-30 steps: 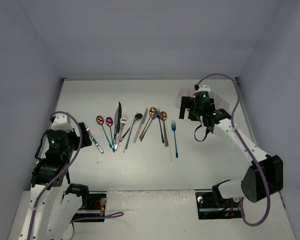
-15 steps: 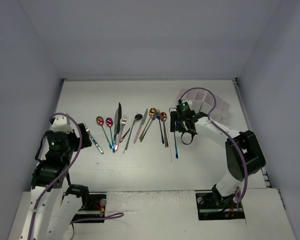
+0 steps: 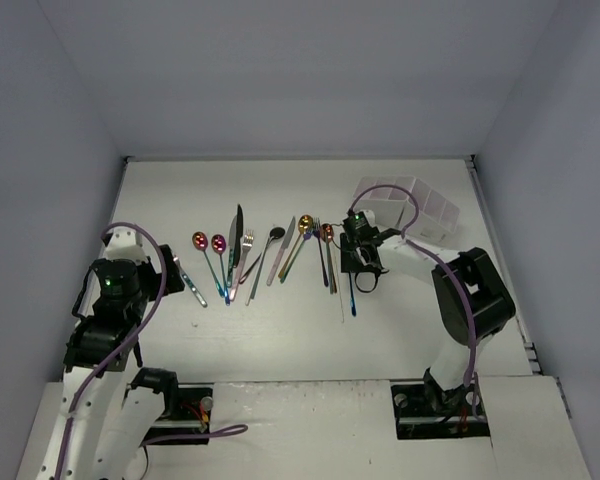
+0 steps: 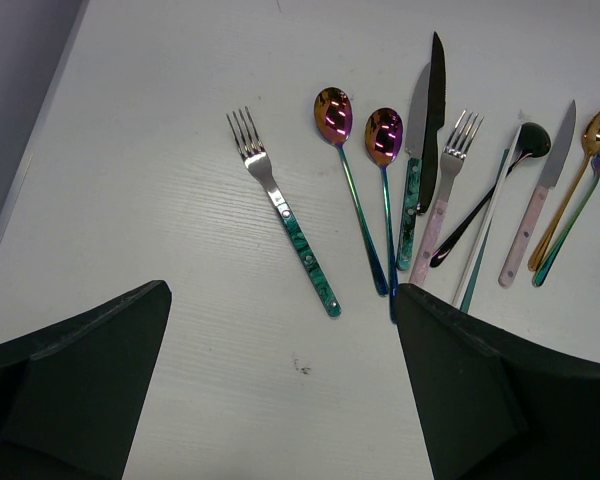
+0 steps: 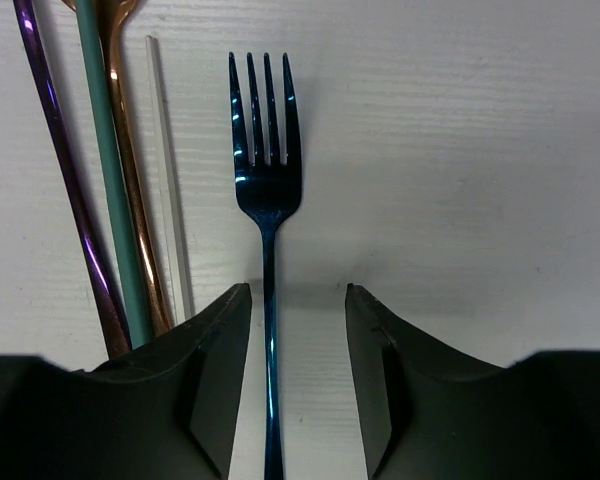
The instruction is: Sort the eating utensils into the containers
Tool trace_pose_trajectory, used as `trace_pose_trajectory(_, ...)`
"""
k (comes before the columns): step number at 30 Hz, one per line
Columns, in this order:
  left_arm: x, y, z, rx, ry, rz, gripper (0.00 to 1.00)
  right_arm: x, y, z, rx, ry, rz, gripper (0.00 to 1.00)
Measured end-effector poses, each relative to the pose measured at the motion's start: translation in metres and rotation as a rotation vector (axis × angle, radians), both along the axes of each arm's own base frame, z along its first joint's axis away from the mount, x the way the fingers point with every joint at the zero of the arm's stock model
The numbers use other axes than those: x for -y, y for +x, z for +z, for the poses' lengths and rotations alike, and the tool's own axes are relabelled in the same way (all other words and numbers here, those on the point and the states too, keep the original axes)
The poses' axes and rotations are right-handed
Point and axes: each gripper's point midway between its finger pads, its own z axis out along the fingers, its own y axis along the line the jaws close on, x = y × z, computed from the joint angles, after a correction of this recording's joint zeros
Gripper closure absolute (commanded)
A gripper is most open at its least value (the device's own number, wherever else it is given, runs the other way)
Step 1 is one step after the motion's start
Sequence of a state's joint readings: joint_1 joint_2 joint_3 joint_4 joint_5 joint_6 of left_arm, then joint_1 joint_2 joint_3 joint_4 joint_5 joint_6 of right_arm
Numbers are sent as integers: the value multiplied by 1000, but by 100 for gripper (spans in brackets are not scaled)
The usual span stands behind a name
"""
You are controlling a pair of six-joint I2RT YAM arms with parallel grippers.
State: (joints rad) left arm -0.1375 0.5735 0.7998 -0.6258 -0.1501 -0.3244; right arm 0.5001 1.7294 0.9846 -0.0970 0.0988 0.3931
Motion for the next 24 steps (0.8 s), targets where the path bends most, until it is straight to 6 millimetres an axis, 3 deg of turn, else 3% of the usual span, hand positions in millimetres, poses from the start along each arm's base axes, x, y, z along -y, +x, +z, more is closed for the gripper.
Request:
trace_pose_trajectory(5,0,0,0,0,0,0,7,-2,-1,-6,-9,-6,8,70)
trace_pose_trajectory(12,0,0,0,0,0,0,7,-5,4,-7,12,-9,9,100)
trace_pose_trajectory(19,0,0,0,0,0,0,7,-2,8,-4,27,-27,13,100)
trace_pose_trajectory(21,0,0,0,0,1,0,7,0,9,5,46,-38,13,100)
trace_pose_trajectory(24,0,0,0,0,0,0,7,4,26,51,158,-35,-2,100)
